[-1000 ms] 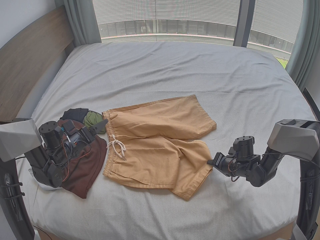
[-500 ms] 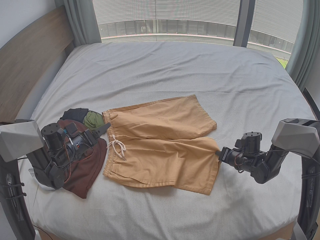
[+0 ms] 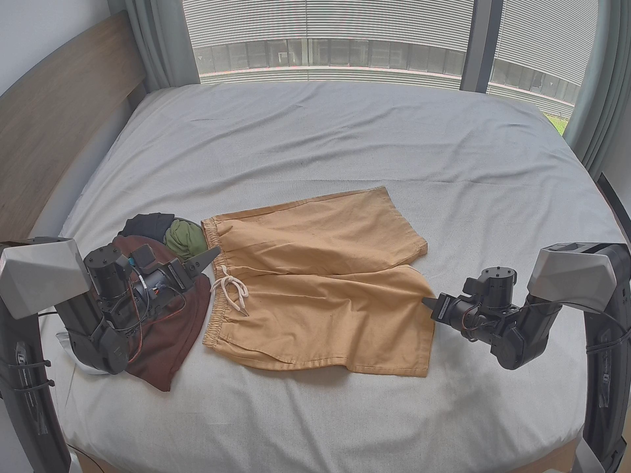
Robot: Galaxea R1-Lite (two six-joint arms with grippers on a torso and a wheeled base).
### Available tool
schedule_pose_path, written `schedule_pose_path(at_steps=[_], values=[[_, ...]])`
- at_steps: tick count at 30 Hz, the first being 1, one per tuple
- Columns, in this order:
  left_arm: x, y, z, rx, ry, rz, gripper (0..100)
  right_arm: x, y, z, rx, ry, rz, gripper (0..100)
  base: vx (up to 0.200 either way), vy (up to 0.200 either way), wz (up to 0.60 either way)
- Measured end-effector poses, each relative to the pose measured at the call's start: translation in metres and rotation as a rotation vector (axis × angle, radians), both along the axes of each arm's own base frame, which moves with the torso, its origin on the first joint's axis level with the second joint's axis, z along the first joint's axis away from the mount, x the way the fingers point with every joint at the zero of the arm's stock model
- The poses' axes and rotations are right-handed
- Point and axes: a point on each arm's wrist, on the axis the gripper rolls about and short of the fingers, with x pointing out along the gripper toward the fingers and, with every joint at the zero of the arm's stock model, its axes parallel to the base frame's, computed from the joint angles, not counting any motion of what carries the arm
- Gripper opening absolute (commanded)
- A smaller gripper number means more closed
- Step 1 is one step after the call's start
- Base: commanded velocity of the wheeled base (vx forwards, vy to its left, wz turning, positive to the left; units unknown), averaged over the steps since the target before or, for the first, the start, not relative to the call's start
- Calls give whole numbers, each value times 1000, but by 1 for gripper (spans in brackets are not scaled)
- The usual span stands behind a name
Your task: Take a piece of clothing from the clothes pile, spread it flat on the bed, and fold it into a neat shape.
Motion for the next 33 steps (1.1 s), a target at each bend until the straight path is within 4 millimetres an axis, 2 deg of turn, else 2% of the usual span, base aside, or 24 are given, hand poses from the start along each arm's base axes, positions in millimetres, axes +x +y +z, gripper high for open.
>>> schedule_pose_path(at_steps=[6, 15, 27, 33], values=[[0, 0, 0, 0, 0, 1, 100, -1, -3, 4, 70, 63, -27, 100, 0, 0, 0], [1, 0, 0, 0, 0, 0, 100, -2, 1, 22, 311, 187, -22, 100, 0, 0, 0], [1, -1, 0, 0, -2, -3, 100, 17, 1, 51, 508, 70, 1, 100, 0, 0, 0], [1, -2, -1, 0, -1, -7, 100, 22, -8, 48, 515, 56, -16, 100, 0, 0, 0]])
